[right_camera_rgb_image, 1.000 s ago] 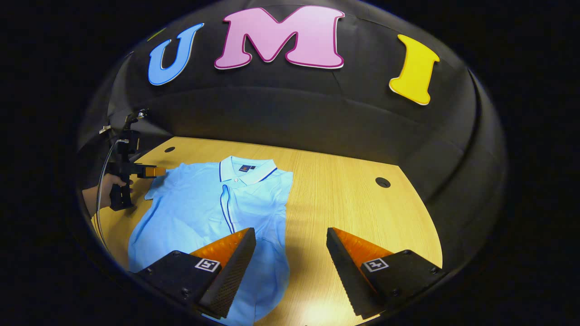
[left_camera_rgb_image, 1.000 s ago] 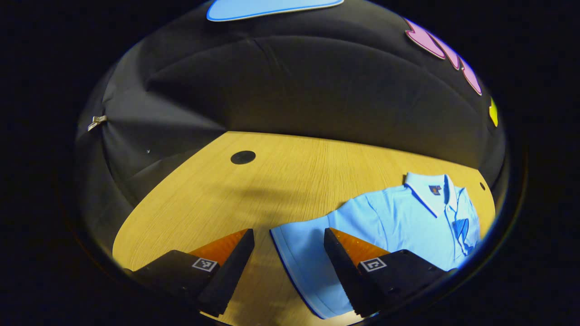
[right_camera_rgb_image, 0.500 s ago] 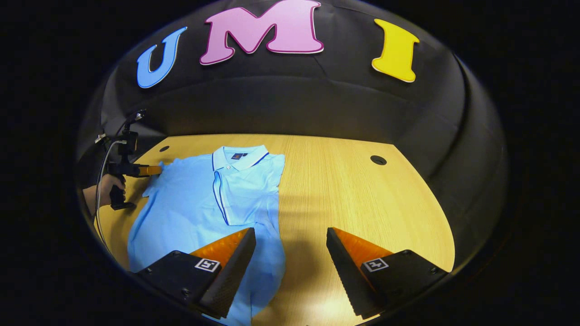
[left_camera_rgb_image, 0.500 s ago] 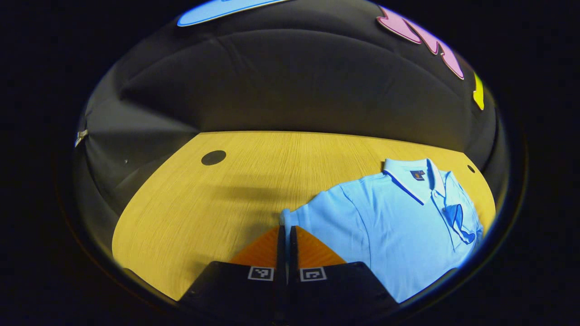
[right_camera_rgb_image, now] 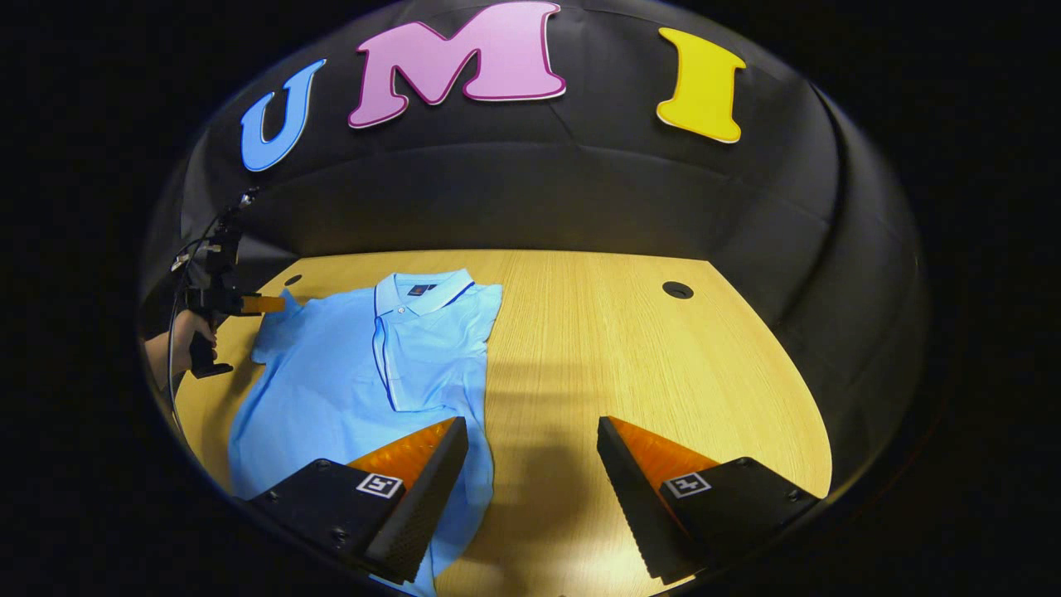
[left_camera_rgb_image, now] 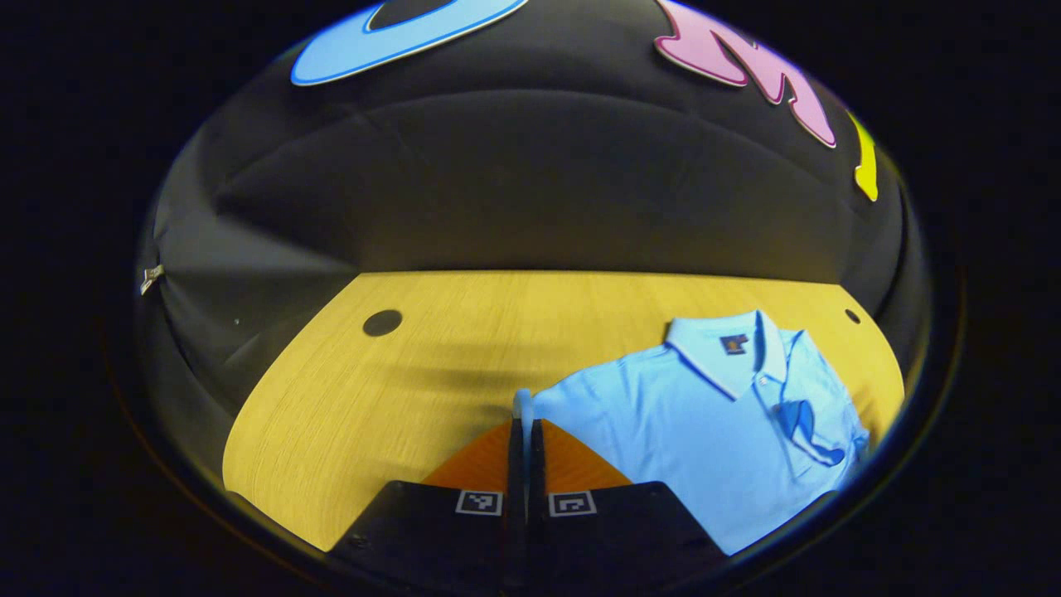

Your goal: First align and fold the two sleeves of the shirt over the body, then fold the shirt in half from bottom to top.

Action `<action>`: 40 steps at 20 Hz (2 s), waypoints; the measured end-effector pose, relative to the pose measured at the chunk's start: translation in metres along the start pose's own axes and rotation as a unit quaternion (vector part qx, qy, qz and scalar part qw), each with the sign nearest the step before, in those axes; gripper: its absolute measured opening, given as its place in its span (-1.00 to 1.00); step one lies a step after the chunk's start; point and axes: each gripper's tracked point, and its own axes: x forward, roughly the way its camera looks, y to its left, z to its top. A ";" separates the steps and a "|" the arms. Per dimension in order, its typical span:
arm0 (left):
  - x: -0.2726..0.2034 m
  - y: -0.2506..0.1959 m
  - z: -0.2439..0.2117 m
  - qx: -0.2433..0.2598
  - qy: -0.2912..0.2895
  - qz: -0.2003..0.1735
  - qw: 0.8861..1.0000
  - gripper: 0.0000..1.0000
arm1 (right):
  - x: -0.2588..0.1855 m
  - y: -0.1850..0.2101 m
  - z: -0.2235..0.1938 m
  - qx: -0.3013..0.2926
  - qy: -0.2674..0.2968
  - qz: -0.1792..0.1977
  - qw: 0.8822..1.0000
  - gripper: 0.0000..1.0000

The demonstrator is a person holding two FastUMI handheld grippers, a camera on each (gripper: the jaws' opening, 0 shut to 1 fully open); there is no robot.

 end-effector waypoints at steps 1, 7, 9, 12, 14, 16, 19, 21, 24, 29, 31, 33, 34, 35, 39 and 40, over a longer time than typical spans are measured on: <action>-0.003 -0.013 0.007 0.005 -0.006 -0.007 1.000 -0.87 | 0.000 -0.003 -0.001 0.000 0.001 0.000 1.000 0.96; -0.031 -0.112 0.034 0.021 -0.030 -0.077 0.996 -0.89 | -0.004 -0.017 -0.003 0.004 0.003 0.003 1.000 0.96; -0.039 -0.139 0.031 0.017 -0.024 -0.095 0.995 -0.87 | -0.003 -0.020 -0.006 0.004 0.006 0.005 1.000 0.95; -0.048 -0.182 0.015 -0.006 -0.006 -0.132 0.991 -0.87 | -0.003 -0.018 -0.008 0.005 0.004 0.011 1.000 0.96; -0.051 -0.204 0.005 -0.017 0.000 -0.156 0.988 -0.81 | -0.006 -0.016 -0.010 0.004 0.000 0.013 1.000 0.96; -0.060 -0.212 -0.004 -0.014 0.002 -0.173 0.985 -0.14 | -0.010 -0.009 -0.017 0.006 0.000 0.016 1.000 0.96; -0.087 -0.207 -0.017 -0.005 -0.010 -0.178 0.984 0.70 | -0.021 0.001 -0.028 0.016 0.006 0.022 1.000 0.96; -0.115 -0.190 -0.028 0.008 -0.020 -0.166 0.986 0.96 | -0.034 0.013 -0.036 0.019 0.004 0.025 0.999 0.96; -0.167 -0.161 -0.046 0.025 -0.035 -0.141 0.989 0.94 | -0.058 0.031 -0.048 0.019 0.005 0.033 0.999 0.96; -0.256 -0.125 -0.100 0.022 -0.028 -0.116 0.993 0.94 | -0.097 0.061 -0.079 0.029 0.021 0.054 0.998 0.96; -0.280 -0.114 -0.130 0.034 -0.013 -0.108 0.993 0.94 | -0.112 0.071 -0.097 0.021 0.029 0.061 0.997 0.94; -0.301 -0.109 -0.164 0.042 0.012 -0.110 0.993 0.94 | -0.127 0.076 -0.115 0.018 0.039 0.062 0.997 0.95; -0.309 -0.108 -0.181 0.044 0.024 -0.108 0.993 0.95 | -0.135 0.080 -0.124 0.022 0.045 0.064 0.997 0.95; -0.316 -0.107 -0.197 0.043 0.034 -0.109 0.993 0.95 | -0.140 0.084 -0.132 0.027 0.050 0.067 0.996 0.95; -0.333 -0.113 -0.250 0.027 0.072 -0.106 0.991 0.95 | -0.159 0.092 -0.166 0.034 0.071 0.062 0.995 0.95; -0.336 -0.115 -0.261 0.023 0.080 -0.106 0.991 0.95 | -0.163 0.095 -0.172 0.037 0.074 0.063 0.995 0.95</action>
